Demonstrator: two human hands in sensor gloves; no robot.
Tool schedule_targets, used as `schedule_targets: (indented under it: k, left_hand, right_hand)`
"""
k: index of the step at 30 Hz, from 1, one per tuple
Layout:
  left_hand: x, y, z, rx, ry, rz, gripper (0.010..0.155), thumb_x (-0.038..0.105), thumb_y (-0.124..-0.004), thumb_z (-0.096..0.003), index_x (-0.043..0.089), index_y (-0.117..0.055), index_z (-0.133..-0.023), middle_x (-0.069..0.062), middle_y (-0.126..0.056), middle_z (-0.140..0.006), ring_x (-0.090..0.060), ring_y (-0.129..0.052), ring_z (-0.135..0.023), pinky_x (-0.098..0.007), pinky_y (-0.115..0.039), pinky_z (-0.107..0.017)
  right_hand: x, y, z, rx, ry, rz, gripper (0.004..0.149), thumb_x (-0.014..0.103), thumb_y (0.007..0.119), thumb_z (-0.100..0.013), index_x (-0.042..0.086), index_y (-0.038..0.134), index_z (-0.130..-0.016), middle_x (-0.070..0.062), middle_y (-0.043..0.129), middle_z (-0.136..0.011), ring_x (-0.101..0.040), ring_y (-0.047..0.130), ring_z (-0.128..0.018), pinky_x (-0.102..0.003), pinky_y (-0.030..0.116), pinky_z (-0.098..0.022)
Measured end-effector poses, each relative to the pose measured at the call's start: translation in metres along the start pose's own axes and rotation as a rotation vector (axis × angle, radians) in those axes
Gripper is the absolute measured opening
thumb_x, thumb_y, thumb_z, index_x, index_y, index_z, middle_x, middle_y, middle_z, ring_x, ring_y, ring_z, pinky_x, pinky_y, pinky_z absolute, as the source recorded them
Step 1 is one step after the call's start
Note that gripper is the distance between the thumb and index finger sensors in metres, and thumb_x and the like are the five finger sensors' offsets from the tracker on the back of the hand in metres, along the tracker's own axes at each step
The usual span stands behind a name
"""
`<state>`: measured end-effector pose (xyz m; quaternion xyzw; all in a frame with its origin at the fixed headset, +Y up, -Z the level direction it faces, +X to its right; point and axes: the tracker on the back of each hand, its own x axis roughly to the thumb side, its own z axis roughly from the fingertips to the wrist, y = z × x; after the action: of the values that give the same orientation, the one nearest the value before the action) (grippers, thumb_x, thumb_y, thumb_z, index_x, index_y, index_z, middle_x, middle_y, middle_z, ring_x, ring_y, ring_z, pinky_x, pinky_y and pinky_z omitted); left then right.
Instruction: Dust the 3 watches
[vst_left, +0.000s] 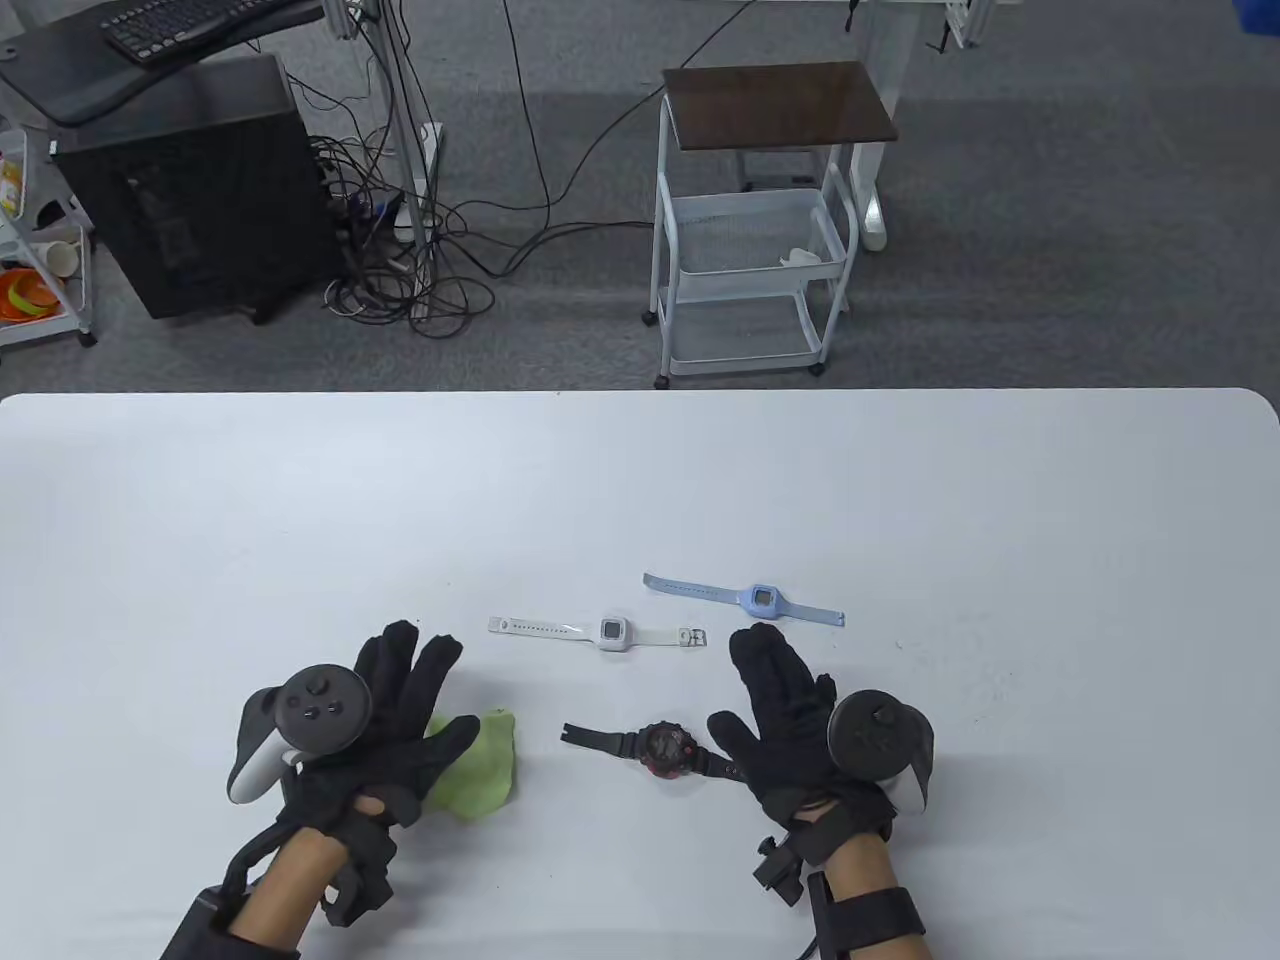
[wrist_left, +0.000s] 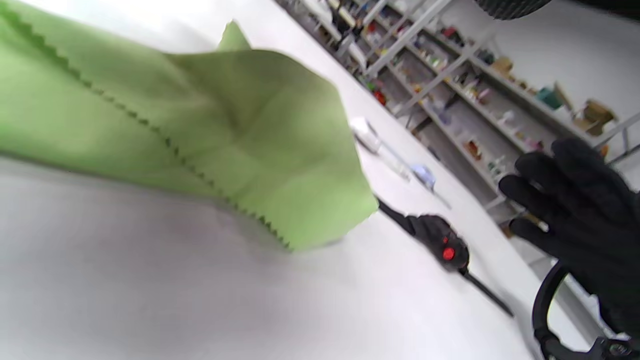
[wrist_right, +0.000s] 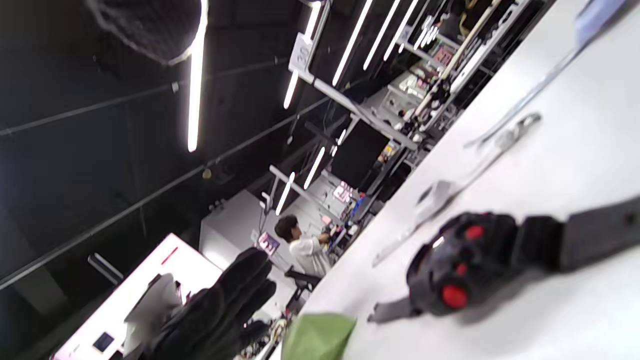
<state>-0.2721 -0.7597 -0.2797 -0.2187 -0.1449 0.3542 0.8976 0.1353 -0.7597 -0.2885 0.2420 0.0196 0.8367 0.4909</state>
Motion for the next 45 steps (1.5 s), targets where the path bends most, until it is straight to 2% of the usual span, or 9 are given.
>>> schedule_targets:
  k: [3, 11, 17, 23, 26, 28, 35, 38, 45]
  left_hand:
    - [0.002, -0.003, -0.003, -0.045, 0.022, -0.065, 0.083, 0.069, -0.054, -0.0593, 0.037, 0.001, -0.113, 0.001, 0.028, -0.109, -0.036, 0.025, -0.102, -0.073, 0.007, -0.059]
    - [0.011, -0.007, -0.003, -0.103, 0.001, -0.107, 0.083, 0.066, -0.06, -0.0589, 0.034, -0.01, -0.116, -0.002, 0.02, -0.113, -0.037, 0.021, -0.104, -0.073, 0.006, -0.059]
    - [0.007, 0.01, 0.005, -0.019, -0.008, -0.082, 0.08, 0.064, -0.064, -0.0583, 0.031, -0.022, -0.118, -0.005, 0.009, -0.118, -0.039, 0.015, -0.106, -0.073, 0.003, -0.061]
    - [-0.007, 0.024, 0.007, 0.027, 0.07, -0.129, 0.075, 0.061, -0.068, -0.0581, 0.03, -0.034, -0.118, -0.009, -0.003, -0.122, -0.041, 0.01, -0.108, -0.073, 0.001, -0.062]
    - [-0.01, 0.021, 0.004, 0.0, 0.14, -0.245, 0.074, 0.061, -0.069, -0.0576, 0.028, -0.039, -0.117, -0.008, -0.003, -0.122, -0.04, 0.01, -0.108, -0.073, 0.001, -0.063]
    - [-0.009, 0.017, 0.001, -0.026, 0.151, -0.306, 0.073, 0.061, -0.07, -0.0573, 0.037, -0.035, -0.117, -0.007, -0.002, -0.122, -0.04, 0.011, -0.108, -0.073, 0.001, -0.063]
    - [-0.009, 0.004, -0.011, -0.07, 0.163, -0.354, 0.073, 0.06, -0.07, -0.0573, 0.037, -0.035, -0.117, -0.006, -0.002, -0.122, -0.039, 0.011, -0.108, -0.073, 0.001, -0.063]
    - [-0.01, 0.001, -0.014, -0.069, 0.161, -0.353, 0.068, 0.058, -0.07, -0.0575, 0.038, -0.041, -0.116, -0.007, -0.006, -0.123, -0.039, 0.009, -0.109, -0.073, 0.001, -0.064]
    - [-0.01, 0.001, -0.017, -0.033, 0.127, -0.325, 0.048, 0.052, -0.071, -0.0584, 0.038, -0.061, -0.103, -0.006, -0.017, -0.124, -0.04, 0.002, -0.111, -0.073, -0.003, -0.065]
  right_hand:
    - [0.001, 0.005, -0.003, 0.032, -0.005, 0.017, 0.087, 0.068, 0.062, -0.047, 0.016, 0.027, -0.107, -0.026, 0.018, -0.112, -0.06, 0.022, -0.097, -0.084, 0.006, -0.044]
    - [0.006, 0.009, -0.002, 0.007, -0.042, -0.004, 0.085, 0.064, 0.066, -0.047, 0.013, 0.035, -0.107, -0.028, 0.026, -0.111, -0.06, 0.028, -0.096, -0.084, 0.007, -0.045]
    - [0.012, 0.011, -0.003, -0.031, -0.099, -0.03, 0.082, 0.061, 0.069, -0.047, 0.01, 0.043, -0.105, -0.029, 0.034, -0.11, -0.061, 0.034, -0.095, -0.084, 0.008, -0.045]
    - [0.014, 0.015, -0.004, -0.03, -0.118, -0.03, 0.078, 0.058, 0.071, -0.046, 0.008, 0.052, -0.102, -0.03, 0.042, -0.108, -0.06, 0.041, -0.094, -0.084, 0.01, -0.046]
    - [0.013, 0.018, -0.006, -0.019, -0.115, -0.02, 0.076, 0.057, 0.072, -0.046, 0.007, 0.055, -0.101, -0.03, 0.045, -0.107, -0.06, 0.043, -0.093, -0.084, 0.011, -0.045]
    - [0.013, 0.021, -0.007, -0.004, -0.113, -0.013, 0.076, 0.057, 0.073, -0.046, 0.007, 0.056, -0.101, -0.03, 0.046, -0.107, -0.061, 0.044, -0.093, -0.084, 0.011, -0.045]
    - [0.014, 0.023, -0.006, 0.008, -0.109, 0.007, 0.075, 0.056, 0.073, -0.046, 0.007, 0.058, -0.1, -0.031, 0.047, -0.106, -0.061, 0.046, -0.092, -0.084, 0.011, -0.045]
    - [0.013, 0.023, -0.006, 0.007, -0.107, 0.007, 0.075, 0.056, 0.073, -0.046, 0.006, 0.059, -0.1, -0.031, 0.048, -0.106, -0.061, 0.046, -0.092, -0.084, 0.011, -0.045]
    - [0.013, 0.023, -0.004, 0.004, -0.092, 0.012, 0.074, 0.056, 0.073, -0.046, 0.006, 0.059, -0.099, -0.031, 0.048, -0.106, -0.061, 0.047, -0.091, -0.084, 0.011, -0.045]
